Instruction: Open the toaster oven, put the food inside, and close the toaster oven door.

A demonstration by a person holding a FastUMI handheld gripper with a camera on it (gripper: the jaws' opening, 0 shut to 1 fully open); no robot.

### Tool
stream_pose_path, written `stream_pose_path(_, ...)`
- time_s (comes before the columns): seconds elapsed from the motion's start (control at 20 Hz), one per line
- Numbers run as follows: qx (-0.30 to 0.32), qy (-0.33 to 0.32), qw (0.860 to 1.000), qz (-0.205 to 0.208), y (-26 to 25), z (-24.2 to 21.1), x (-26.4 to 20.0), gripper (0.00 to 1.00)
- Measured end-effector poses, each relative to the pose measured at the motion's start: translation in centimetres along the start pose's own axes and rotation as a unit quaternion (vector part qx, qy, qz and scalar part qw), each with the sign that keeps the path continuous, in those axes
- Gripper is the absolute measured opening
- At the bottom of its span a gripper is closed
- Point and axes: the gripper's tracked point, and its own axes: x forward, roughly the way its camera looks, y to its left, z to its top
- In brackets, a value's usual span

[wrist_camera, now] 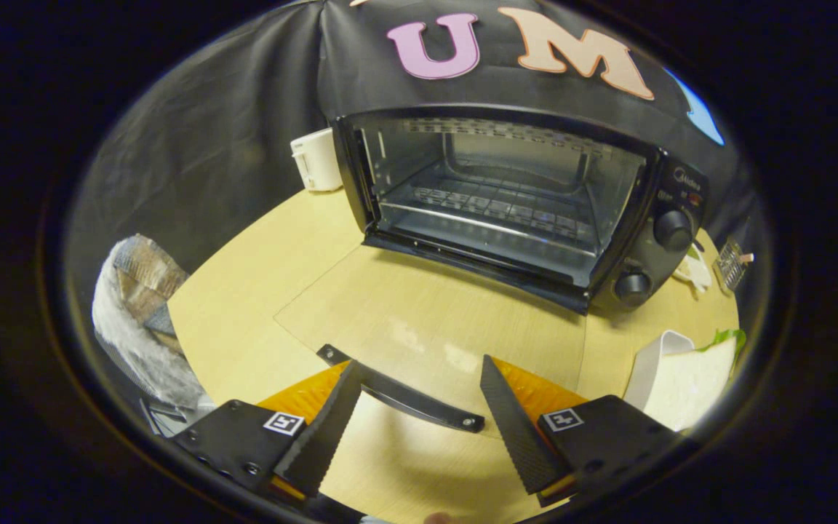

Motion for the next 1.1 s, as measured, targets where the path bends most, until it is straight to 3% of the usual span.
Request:
stream_pose_path(0.15,-0.009,-0.003,1.0,0.009,0.1,0.0,-0.1,1.0)
stream_pose_path(0.3,0.019,-0.004,1.0,0.025,-0.2,0.7,-0.8,1.0)
stream_pose_path(0.55,0.046,-0.058,0.997,0.01,-3.8,4.5,-3.9,0.98)
stream_pose_path(0.85,0.094,-0.134,0.986,-0.035,-12.3,9.9,-9.3,0.98)
stream_pose_path(1.1,0.121,-0.156,0.976,-0.087,-20.9,9.8,-12.3,0.98)
